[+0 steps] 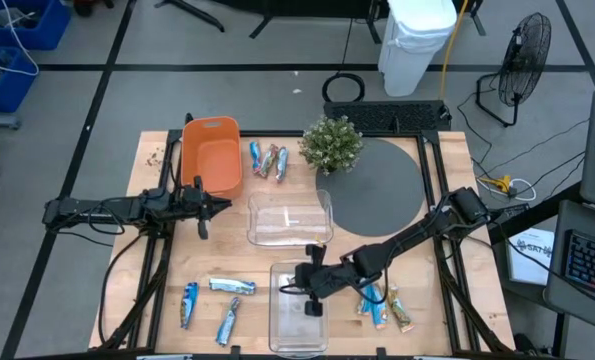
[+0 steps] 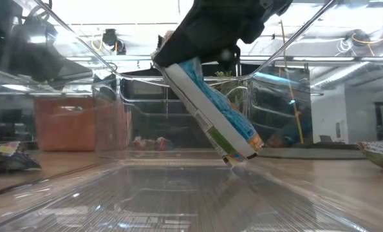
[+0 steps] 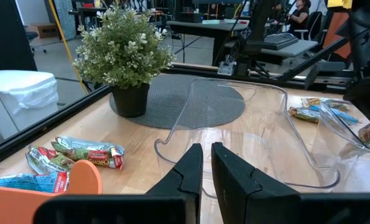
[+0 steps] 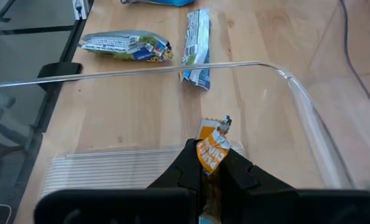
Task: Pick and place Granola Bars by type
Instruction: Put the yellow granola bar into the bottom transparent bin
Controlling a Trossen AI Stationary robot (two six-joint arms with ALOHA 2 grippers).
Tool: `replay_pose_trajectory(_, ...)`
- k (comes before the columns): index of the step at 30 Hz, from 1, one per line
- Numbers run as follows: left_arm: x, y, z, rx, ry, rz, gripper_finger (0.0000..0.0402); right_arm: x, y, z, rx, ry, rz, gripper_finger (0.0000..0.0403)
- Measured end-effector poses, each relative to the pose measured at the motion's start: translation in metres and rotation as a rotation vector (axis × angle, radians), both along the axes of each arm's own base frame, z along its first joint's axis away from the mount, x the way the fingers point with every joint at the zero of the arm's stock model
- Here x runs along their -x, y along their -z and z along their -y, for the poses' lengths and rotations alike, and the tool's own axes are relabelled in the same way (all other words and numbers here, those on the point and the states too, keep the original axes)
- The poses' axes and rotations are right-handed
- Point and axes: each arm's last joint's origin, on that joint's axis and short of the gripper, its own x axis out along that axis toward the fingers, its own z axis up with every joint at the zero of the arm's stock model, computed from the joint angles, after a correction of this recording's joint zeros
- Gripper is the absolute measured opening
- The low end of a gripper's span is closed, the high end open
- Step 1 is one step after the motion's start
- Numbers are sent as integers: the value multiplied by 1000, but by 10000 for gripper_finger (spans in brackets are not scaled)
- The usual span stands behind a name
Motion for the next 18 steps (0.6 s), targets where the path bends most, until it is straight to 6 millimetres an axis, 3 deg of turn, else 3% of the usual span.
replay_pose_trajectory(8,0,0,0,0,0,0,37,0,0,1,0,2,0,36)
replay_pose_trajectory(18,0,0,0,0,1,0,37,0,0,1,4,-2,-6,26)
